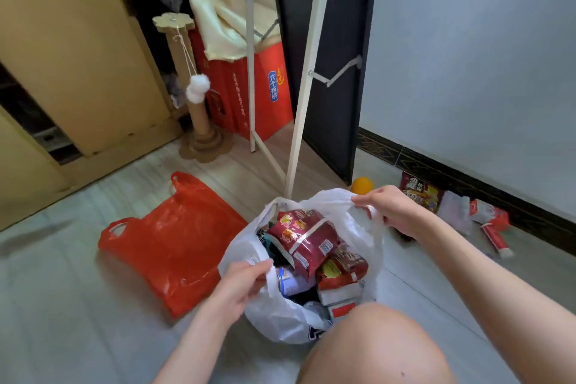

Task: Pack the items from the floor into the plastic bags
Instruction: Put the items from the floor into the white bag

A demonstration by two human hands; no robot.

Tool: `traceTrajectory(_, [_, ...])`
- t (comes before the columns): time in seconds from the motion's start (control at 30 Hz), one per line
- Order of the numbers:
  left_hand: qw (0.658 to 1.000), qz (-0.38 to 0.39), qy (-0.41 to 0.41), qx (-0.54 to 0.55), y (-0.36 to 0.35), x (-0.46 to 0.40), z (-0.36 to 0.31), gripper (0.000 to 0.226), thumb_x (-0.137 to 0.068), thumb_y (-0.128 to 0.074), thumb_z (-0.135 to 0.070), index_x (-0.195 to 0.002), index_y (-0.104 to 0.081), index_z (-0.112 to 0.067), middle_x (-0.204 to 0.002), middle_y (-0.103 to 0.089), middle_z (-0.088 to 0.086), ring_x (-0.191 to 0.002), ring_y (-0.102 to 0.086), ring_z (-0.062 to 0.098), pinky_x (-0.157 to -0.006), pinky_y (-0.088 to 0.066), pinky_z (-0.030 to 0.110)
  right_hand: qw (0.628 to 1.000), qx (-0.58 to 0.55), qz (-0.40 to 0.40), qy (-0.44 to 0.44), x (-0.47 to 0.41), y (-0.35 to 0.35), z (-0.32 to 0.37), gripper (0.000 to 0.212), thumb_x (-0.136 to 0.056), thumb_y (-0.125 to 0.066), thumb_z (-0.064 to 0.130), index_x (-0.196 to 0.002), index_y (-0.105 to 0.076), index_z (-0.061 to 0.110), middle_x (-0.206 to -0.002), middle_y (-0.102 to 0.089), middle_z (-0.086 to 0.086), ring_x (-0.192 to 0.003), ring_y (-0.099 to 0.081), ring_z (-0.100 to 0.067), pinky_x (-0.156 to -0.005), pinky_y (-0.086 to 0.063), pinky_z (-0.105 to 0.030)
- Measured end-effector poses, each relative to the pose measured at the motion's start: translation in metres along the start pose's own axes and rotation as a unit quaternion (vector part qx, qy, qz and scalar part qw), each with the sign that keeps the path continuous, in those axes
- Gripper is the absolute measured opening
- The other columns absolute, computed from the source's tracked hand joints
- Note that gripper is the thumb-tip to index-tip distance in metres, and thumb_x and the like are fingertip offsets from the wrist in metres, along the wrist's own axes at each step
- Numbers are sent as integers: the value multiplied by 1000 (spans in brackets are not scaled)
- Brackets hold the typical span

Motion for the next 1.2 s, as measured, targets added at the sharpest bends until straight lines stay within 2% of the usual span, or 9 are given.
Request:
traceTrajectory(0.1, [995, -65, -72, -16, 12, 13, -14, 18, -88, -59, -18, -74, -53, -8, -80, -56, 14, -67, -49, 20, -59, -40, 28, 997, 32, -42, 64, 19, 8, 15, 36, -87, -61, 21, -102, -64, -11, -75, -57, -16, -62, -47, -17, -57, -37, -26])
traceTrajectory(0.2, [984, -107, -137, -33, 23, 20, -29, 12, -92, -53, -21, -83, -51, -13, -85, -55, 12, -78, -54, 24, -66, -50, 34, 996, 15, -25, 81, 20, 18, 12, 38, -89, -57, 26, -101, -64, -9, -83, -59, -17, -71, -48, -19, -60, -37, -27])
traceTrajectory(0.4, [969, -182, -145, -77, -1, -13, -18, 24, -93, -49, -16, -72, -43, -6, -67, -44, 13, -48, -45, 10, -46, -36, 21, 979, -93, 180, 23, -30, 42, -20, 27, -93, -52, 23, -82, -62, 1, -61, -40, -2, -57, -40, -16, -69, -46, -36])
traceTrajectory(0.6, [977, -208, -41, -24, -12, -20, -43, 33, -85, -59, -30, -67, -49, -5, -57, -55, 3, -55, -49, 20, -55, -37, 26, 965, -97, 244, -20, -47, 59, -12, 27, -96, -45, 23, -79, -60, 7, -58, -42, -1, -59, -43, -17, -70, -42, -32])
traceTrajectory(0.73, [981, -162, 101, 44, -4, 19, -63, 18, -93, -52, -16, -80, -58, -4, -69, -64, 10, -48, -63, 17, -59, -46, 29, 970, -37, 232, -52, -14, 59, 14, 21, -92, -47, 17, -81, -63, 9, -65, -57, -4, -72, -53, -20, -80, -43, -36])
traceTrajectory(0.83, [980, -117, 160, 11, 4, 64, -76, 21, -94, -47, -9, -76, -56, -3, -54, -63, 8, -47, -62, 17, -57, -48, 27, 966, 33, 248, -73, 21, 54, 48, 22, -95, -45, 19, -87, -63, 7, -82, -63, -4, -87, -56, -18, -86, -41, -33])
traceTrajectory(1.0, [972, -121, 199, -27, 2, 123, -106, 29, -99, -37, -11, -74, -51, -6, -61, -55, 10, -65, -51, 19, -64, -41, 23, 977, 136, 142, -86, 33, 69, 117, 18, -88, -46, 12, -76, -58, 6, -70, -56, -10, -61, -45, -16, -55, -33, -26])
traceTrajectory(1.13, [973, -137, 182, -40, -5, 156, -141, 38, -93, -38, -6, -58, -54, -6, -43, -59, 2, -64, -49, 23, -63, -40, 26, 969, 178, 139, -99, 60, 80, 160, 19, -87, -46, 11, -76, -60, 5, -67, -56, -9, -59, -45, -17, -52, -33, -27])
traceTrajectory(1.2, [970, -154, 184, -33, 4, 181, -152, 39, -91, -41, -8, -55, -57, -8, -60, -63, 10, -69, -50, 25, -69, -42, 28, 970, 168, 153, -87, 84, 86, 175, 19, -87, -46, 10, -74, -59, 7, -66, -55, -9, -60, -43, -17, -54, -32, -28])
Point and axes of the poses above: each hand's wrist, its own x-axis away from the middle knuckle, its own y-axis out of the back of the hand, z = x × y, the point moved 3 cm from there along -x, towards the middle knuckle
